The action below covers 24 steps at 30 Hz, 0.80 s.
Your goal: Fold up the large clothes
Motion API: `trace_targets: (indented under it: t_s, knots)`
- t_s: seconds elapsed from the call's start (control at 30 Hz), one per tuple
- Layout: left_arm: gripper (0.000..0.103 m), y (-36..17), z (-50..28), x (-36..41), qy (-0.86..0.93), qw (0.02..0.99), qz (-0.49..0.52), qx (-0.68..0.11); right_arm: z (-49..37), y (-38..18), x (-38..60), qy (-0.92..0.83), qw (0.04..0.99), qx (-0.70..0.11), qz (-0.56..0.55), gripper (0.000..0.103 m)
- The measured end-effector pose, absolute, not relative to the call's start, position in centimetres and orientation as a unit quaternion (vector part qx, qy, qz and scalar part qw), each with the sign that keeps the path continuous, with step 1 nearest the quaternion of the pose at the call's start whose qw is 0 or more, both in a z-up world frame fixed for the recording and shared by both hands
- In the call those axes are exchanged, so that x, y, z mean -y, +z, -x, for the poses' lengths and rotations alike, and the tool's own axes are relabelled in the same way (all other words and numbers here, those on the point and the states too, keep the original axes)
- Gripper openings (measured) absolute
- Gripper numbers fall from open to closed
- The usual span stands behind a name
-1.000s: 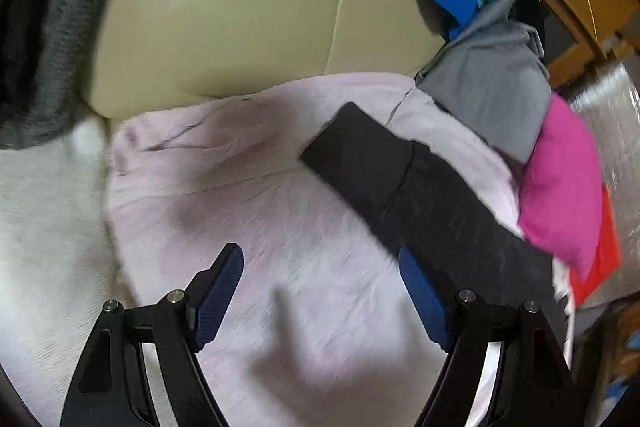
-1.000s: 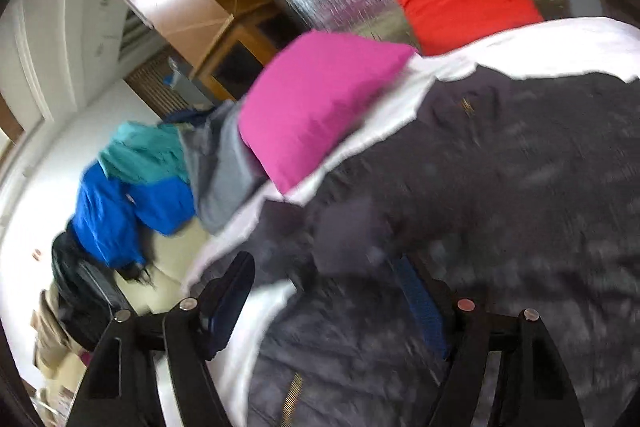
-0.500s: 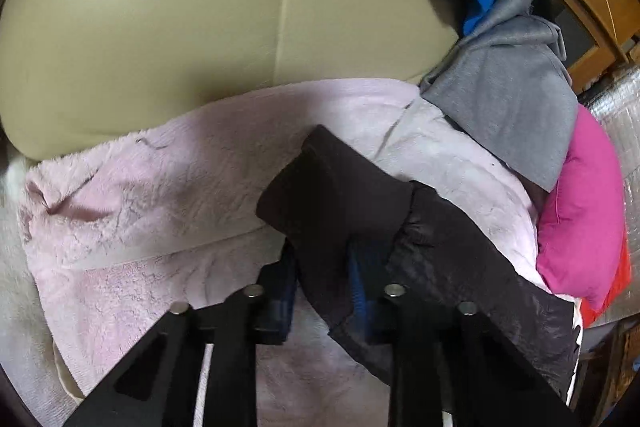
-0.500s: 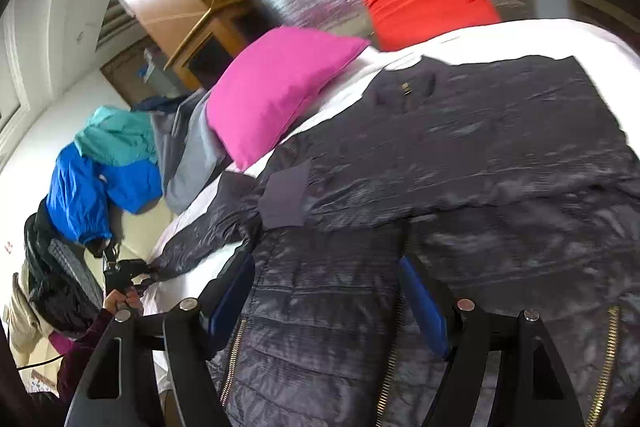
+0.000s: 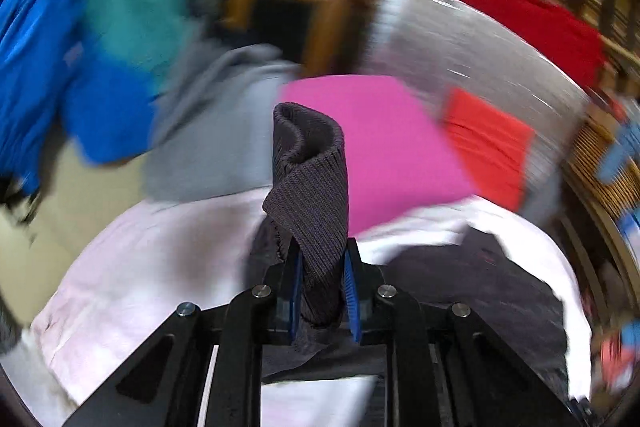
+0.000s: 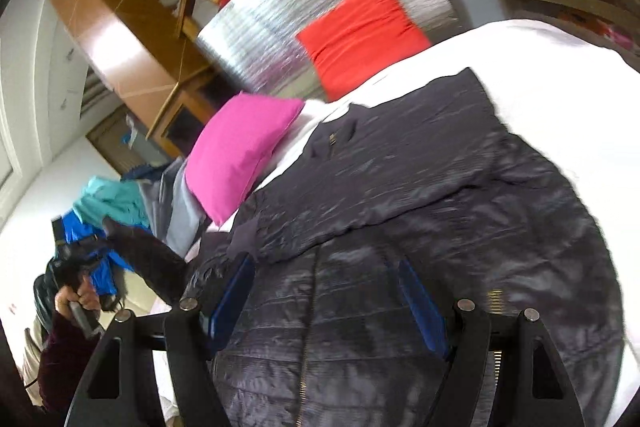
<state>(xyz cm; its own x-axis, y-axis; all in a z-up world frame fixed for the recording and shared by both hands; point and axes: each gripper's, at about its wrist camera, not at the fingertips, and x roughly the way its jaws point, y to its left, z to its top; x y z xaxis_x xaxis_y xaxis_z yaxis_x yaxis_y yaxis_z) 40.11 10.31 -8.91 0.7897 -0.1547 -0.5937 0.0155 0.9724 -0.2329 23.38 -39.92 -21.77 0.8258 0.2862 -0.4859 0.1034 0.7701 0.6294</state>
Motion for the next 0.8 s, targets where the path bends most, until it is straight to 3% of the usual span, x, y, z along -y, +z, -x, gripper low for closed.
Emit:
trace_targets:
  t_s: [0.27, 0.5, 0.6, 0.67, 0.8]
  knots:
    - [0.019, -5.9, -37.4, 11.8, -0.201, 0.92, 0.021, -0.336, -20.1, -23.2, 45.9, 0.024, 0.886, -0.271, -0.375, 0.077]
    - [0.022, -6.3, -35.5, 23.7, -0.288, 0.889, 0.008, -0.356, -17.0, -24.3, 50.4, -0.007, 0.878, -0.254, -0.405, 0.077]
    - [0.037, -6.2, -35.2, 25.9, -0.32, 0.879, 0.0, -0.354, -16.1, -24.8, 51.6, -0.016, 0.873, -0.253, -0.416, 0.077]
    - [0.068, -5.2, -34.7, 25.6, -0.33, 0.883, -0.001, -0.333, -15.7, -25.0, 52.1, -0.02, 0.872, -0.253, -0.419, 0.077]
    - [0.073, -3.2, -33.5, 21.6, -0.313, 0.908, 0.002, -0.279, -16.0, -25.1, 52.2, -0.018, 0.869, -0.255, -0.423, 0.077]
